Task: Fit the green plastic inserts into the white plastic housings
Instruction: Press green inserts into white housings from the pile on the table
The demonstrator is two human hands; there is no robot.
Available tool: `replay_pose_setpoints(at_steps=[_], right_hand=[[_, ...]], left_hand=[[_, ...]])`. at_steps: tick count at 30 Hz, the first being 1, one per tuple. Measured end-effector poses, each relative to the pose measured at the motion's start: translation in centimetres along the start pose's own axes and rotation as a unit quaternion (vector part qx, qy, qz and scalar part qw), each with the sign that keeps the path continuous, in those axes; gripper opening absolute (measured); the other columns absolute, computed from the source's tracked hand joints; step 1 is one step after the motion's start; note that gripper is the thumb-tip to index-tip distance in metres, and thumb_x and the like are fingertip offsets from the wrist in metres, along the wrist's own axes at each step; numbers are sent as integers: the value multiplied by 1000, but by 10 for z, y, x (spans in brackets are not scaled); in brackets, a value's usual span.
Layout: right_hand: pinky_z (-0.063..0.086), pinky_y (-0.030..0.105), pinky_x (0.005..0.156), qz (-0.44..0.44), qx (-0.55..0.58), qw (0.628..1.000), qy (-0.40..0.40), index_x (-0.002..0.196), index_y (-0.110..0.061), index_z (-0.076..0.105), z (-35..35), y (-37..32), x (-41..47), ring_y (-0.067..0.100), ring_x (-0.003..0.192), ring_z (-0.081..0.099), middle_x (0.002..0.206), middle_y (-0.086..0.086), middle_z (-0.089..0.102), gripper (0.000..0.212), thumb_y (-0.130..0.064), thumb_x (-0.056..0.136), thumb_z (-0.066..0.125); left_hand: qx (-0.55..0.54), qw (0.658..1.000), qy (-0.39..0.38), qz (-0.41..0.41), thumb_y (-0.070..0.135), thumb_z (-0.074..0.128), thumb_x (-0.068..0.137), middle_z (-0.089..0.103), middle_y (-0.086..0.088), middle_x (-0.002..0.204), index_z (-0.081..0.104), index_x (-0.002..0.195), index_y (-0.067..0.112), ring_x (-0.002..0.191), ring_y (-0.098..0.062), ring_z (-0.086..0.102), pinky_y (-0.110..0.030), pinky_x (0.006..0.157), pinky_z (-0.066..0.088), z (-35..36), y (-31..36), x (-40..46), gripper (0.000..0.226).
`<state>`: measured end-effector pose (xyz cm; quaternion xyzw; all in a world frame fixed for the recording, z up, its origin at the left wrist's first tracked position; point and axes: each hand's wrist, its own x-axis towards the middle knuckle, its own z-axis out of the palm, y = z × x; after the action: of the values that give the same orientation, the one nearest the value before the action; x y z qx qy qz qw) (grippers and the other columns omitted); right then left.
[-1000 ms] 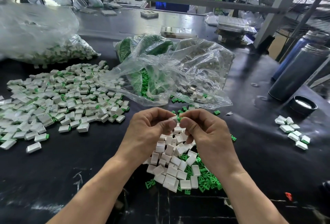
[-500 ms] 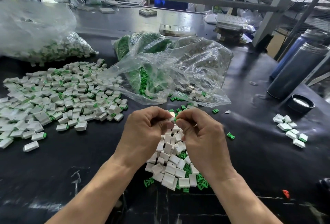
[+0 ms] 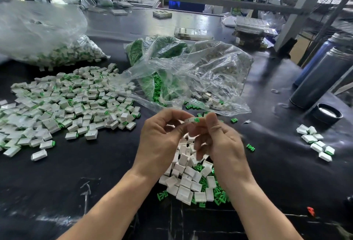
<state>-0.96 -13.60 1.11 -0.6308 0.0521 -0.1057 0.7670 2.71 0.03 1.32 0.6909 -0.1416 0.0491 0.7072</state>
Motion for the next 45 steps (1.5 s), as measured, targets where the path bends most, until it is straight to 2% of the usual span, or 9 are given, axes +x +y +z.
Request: replay_pose_setpoints(at_steps=[4, 11, 17, 23, 28, 33, 36, 41, 45], right_hand=[[48, 34, 45, 62, 44, 995, -65, 86, -14, 80, 3, 3, 1, 22, 63, 61, 82, 10, 71, 55, -63, 93, 55], [49, 30, 45, 72, 76, 992, -73, 85, -12, 80, -2, -1, 2, 20, 65, 60, 85, 15, 70, 48, -54, 94, 59], [50, 30, 44, 107, 107, 985, -83, 80, -11, 79, 0, 1, 3, 20, 63, 59, 77, 12, 64, 46, -53, 88, 65], [50, 32, 50, 104, 97, 983, -115, 90, -19, 82, -3, 1, 4, 18, 66, 61, 81, 6, 65, 46, -62, 86, 67], [47, 34, 49, 76, 27, 991, -105, 95, -20, 80, -1, 3, 2, 26, 61, 59, 76, 14, 65, 51, -62, 97, 52], [39, 28, 40, 48, -51, 996, -59, 68, -21, 71, 3, 1, -3, 19, 45, 48, 55, 7, 57, 64, -65, 100, 38], [34, 20, 39, 52, -57, 996, -40, 61, -29, 69, 4, 0, -5, 9, 45, 44, 55, -2, 52, 63, -61, 106, 37], [31, 18, 40, 44, -56, 997, -43, 65, -37, 71, 4, 2, -5, 7, 44, 35, 54, -4, 40, 59, -61, 104, 34], [30, 20, 41, 34, -85, 995, -47, 66, -34, 70, 0, 5, -3, 8, 46, 34, 52, -9, 42, 60, -64, 101, 31]], left_hand=[[58, 998, 11, 36, 9, 81, 85, 67, 11, 96, 78, 88, 27, 79, -8, 63, -21, 73, 55, 4, -2, -3, 19], [42, 998, -13, 50, 4, 77, 87, 70, 8, 100, 81, 91, 17, 97, -8, 68, -16, 81, 53, 5, -2, -3, 14], [78, 996, -10, 35, 10, 82, 82, 70, 11, 101, 73, 85, 24, 93, -14, 67, -46, 87, 54, 3, -3, -1, 17], [77, 993, -86, 4, 9, 79, 87, 71, 15, 114, 79, 103, 23, 108, -8, 66, -26, 93, 51, -2, 0, 1, 21], [70, 996, -61, -11, 10, 83, 82, 73, 11, 105, 75, 90, 19, 95, -7, 67, -13, 79, 48, 1, -2, -2, 14], [1, 995, -97, -10, 13, 76, 90, 75, -4, 79, 72, 94, 17, 57, -14, 68, -22, 63, 55, 5, -1, -6, 7], [17, 996, -93, -8, 16, 77, 89, 76, 2, 86, 75, 93, 24, 74, -16, 70, -29, 73, 58, 6, -3, -6, 9], [43, 996, -84, -4, 14, 81, 86, 74, 9, 101, 77, 90, 20, 90, -11, 70, -16, 76, 51, 9, -4, -5, 8], [47, 995, -89, 4, 17, 80, 87, 74, 9, 105, 77, 92, 20, 99, -13, 70, -36, 88, 55, 8, -2, -6, 6]])
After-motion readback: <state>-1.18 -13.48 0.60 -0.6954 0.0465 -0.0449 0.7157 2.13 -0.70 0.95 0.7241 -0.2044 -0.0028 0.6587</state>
